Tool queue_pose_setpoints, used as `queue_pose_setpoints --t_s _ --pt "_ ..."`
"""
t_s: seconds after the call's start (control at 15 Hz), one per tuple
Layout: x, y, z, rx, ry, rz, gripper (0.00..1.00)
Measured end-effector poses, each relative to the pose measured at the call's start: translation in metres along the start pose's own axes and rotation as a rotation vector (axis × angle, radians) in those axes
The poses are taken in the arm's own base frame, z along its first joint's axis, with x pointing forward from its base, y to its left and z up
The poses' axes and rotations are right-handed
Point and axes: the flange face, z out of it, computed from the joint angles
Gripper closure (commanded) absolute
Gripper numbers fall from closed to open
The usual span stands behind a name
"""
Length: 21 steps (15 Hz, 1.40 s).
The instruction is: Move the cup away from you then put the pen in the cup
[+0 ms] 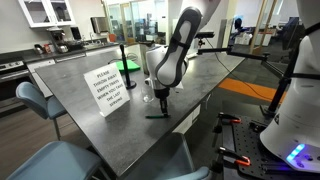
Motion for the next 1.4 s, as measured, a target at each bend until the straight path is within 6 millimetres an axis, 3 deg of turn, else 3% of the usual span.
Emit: queue_pose_setpoints --t_s 0.07,0.2,0.53,0.6,0.93,1.0,1.13,1.4 --pt "0.000 0.000 0.000 0.000 0.000 0.000 0.47" --pt "0.000 0.001 0.000 -0.001 0.001 0.003 0.39" --pt "0.001 0.003 -0.001 -0.007 0.013 0.005 0.02" --pt "0.002 0.003 0.000 -0.009 0.014 0.003 0.00" --pt "0.016 -0.004 0.006 -0.025 0.009 0.007 0.04" --pt "0.018 -0.004 0.009 -0.026 0.006 0.010 0.26" --pt "0.022 -0.004 0.015 -0.026 0.001 0.021 0.34" --pt "0.028 -0.005 0.016 -0.030 0.005 0.016 0.64"
